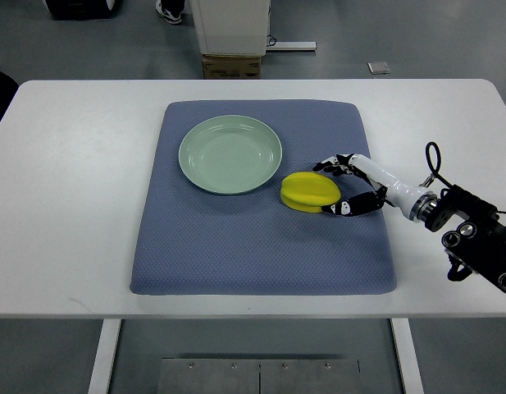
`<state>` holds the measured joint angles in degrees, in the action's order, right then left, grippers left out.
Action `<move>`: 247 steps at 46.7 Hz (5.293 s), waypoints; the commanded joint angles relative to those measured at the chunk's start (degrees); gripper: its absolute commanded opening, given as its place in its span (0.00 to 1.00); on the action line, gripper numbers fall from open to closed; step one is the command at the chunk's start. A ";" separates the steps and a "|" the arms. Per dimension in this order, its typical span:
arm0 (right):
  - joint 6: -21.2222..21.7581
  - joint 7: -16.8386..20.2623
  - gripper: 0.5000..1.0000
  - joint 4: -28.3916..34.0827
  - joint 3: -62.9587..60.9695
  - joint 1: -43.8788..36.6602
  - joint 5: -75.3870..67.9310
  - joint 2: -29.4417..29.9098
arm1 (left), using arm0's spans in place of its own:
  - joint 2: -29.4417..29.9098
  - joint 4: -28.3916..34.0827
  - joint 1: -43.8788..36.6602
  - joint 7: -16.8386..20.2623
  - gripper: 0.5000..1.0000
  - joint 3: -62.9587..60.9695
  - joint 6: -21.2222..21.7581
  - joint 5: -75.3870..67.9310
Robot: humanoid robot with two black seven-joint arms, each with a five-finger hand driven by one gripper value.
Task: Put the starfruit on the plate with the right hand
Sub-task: 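Close the right hand fingers around the yellow starfruit, then lift the starfruit and carry it over the green plate, then lower the starfruit onto the plate and open the right hand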
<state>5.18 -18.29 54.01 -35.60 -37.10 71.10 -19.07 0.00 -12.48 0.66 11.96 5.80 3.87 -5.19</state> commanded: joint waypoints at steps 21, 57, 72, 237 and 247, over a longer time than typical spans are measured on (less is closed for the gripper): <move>-0.08 0.01 0.15 0.04 -0.08 -0.26 0.00 0.17 | 0.00 0.00 0.05 0.00 1.00 0.00 0.00 0.00; 0.18 1.24 0.00 0.04 -1.66 -0.69 -2.37 0.52 | 0.00 0.00 0.05 0.00 1.00 0.00 0.00 -0.08; 0.27 2.65 0.00 0.13 -1.84 -2.01 -5.36 0.52 | 0.00 0.00 0.05 0.00 1.00 0.00 0.00 0.00; -11.33 16.97 0.05 -10.85 7.92 -16.60 -10.63 19.07 | 0.00 0.00 0.05 0.00 1.00 0.08 0.00 0.00; -11.33 16.80 0.47 -10.85 7.83 -16.43 -10.72 19.07 | 0.00 0.00 0.05 0.00 1.00 0.00 0.00 0.00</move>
<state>-6.17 -1.32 43.15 -27.69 -53.62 60.41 0.00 0.00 -12.48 0.66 11.95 5.80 3.87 -5.20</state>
